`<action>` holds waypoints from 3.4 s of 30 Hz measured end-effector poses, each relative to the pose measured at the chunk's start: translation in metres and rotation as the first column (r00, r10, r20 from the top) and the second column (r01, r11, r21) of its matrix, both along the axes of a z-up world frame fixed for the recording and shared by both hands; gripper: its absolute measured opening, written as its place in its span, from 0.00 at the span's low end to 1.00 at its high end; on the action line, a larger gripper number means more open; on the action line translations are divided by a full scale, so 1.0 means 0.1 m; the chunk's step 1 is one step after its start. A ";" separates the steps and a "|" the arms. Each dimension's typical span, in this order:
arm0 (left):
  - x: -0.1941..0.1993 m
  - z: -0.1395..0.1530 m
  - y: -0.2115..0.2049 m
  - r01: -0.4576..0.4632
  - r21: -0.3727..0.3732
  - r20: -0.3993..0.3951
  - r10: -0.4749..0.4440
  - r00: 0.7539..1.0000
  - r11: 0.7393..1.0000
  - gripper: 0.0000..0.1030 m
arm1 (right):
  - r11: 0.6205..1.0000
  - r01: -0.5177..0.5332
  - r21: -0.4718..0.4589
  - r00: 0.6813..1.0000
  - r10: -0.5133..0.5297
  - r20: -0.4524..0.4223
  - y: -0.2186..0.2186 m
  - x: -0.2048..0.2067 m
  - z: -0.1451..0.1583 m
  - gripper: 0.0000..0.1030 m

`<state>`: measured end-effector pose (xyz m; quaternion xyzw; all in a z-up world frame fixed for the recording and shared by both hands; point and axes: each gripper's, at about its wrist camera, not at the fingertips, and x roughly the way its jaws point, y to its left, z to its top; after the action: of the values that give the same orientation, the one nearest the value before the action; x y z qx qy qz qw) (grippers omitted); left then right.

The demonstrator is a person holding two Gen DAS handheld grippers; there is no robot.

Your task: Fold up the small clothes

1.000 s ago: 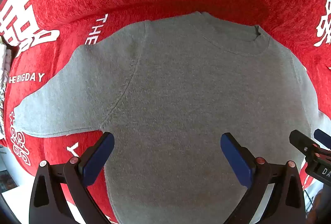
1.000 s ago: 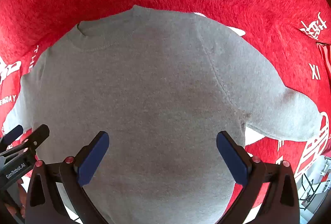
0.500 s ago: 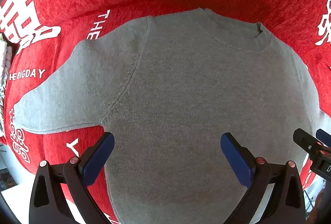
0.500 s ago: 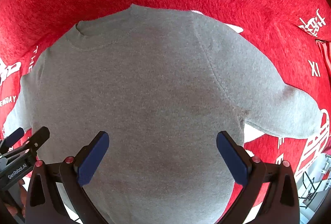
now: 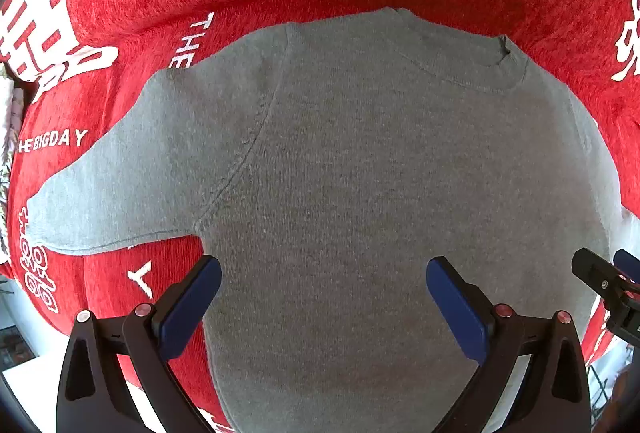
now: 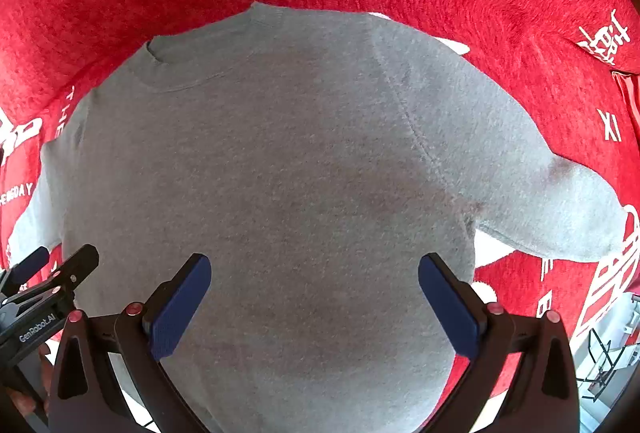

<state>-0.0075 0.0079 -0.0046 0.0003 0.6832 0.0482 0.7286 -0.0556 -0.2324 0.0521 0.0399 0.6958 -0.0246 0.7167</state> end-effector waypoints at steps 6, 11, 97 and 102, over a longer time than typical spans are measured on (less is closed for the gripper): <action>0.00 0.00 -0.01 -0.001 0.000 -0.002 0.001 1.000 1.000 1.00 | 1.000 0.002 0.000 1.000 -0.002 0.000 0.02 -0.01 0.00 1.00; -0.01 0.02 -0.01 -0.003 0.020 0.012 0.003 1.000 1.000 1.00 | 1.000 0.007 -0.006 1.000 -0.007 0.000 0.03 -0.04 0.01 1.00; -0.30 0.78 1.69 -0.043 -0.294 0.533 0.201 0.822 0.955 0.09 | 0.980 -0.194 0.048 0.979 0.191 0.068 1.36 -0.35 0.11 1.00; 0.06 0.61 0.39 0.186 -0.258 0.509 -0.030 0.860 0.948 0.09 | 0.995 -0.083 0.050 0.993 0.078 0.090 0.74 -0.32 0.14 1.00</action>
<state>-0.0017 0.0467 0.0567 -0.0834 0.4698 -0.0984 0.8733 -0.0874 -0.1583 0.0660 0.0322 0.6651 0.0248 0.7456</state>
